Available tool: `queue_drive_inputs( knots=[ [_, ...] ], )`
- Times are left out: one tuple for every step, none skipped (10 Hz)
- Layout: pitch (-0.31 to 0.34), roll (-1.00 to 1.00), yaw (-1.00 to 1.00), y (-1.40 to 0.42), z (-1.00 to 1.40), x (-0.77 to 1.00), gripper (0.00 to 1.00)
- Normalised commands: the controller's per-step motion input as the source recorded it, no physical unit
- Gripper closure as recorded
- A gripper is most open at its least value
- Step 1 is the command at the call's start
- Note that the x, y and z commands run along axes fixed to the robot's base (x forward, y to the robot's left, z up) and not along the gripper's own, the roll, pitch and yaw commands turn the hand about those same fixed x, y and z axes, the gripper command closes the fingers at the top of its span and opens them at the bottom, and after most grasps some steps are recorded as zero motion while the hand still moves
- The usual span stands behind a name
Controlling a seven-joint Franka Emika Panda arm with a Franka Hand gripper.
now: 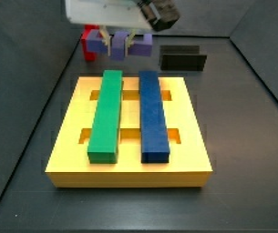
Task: Pick up the purple object. Move up. Place the purple object on the fixture. Regrasp the purple object. Move to above the board. Insert the purple object.
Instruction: Place the purple object on the fixture.
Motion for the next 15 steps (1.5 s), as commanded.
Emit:
queue_drive_inputs(
  knots=[
    [0.514,-0.64,-0.09,0.06,0.4,0.73,1.0],
    [0.389,-0.78,-0.05,0.09,0.31,0.74,1.0],
    [0.226,-0.9,-0.03,0.09,0.27,0.75,1.0],
    [0.203,-0.9,0.0,0.19,0.31,0.73,1.0],
    [0.071,-0.97,0.0,0.23,0.27,0.7,1.0],
    [0.0,-0.96,0.0,0.23,0.12,0.73,1.0],
    [0.0,-0.94,0.0,0.23,0.07,0.75,1.0],
    [-0.191,-1.0,0.0,0.35,0.0,0.62,1.0],
    [-0.263,-1.0,0.0,0.33,0.0,0.62,1.0],
    [-0.317,-1.0,0.0,0.33,0.0,0.6,1.0],
    [-0.306,-1.0,0.0,0.31,0.0,0.55,1.0],
    [-0.149,-0.69,0.02,0.16,-0.05,0.75,1.0],
    [0.0,-0.29,0.0,0.23,-0.07,0.99,1.0],
    [0.0,-0.02,0.0,0.15,-0.11,1.0,1.0],
    [0.0,0.0,0.0,0.07,-0.13,1.0,1.0]
  ],
)
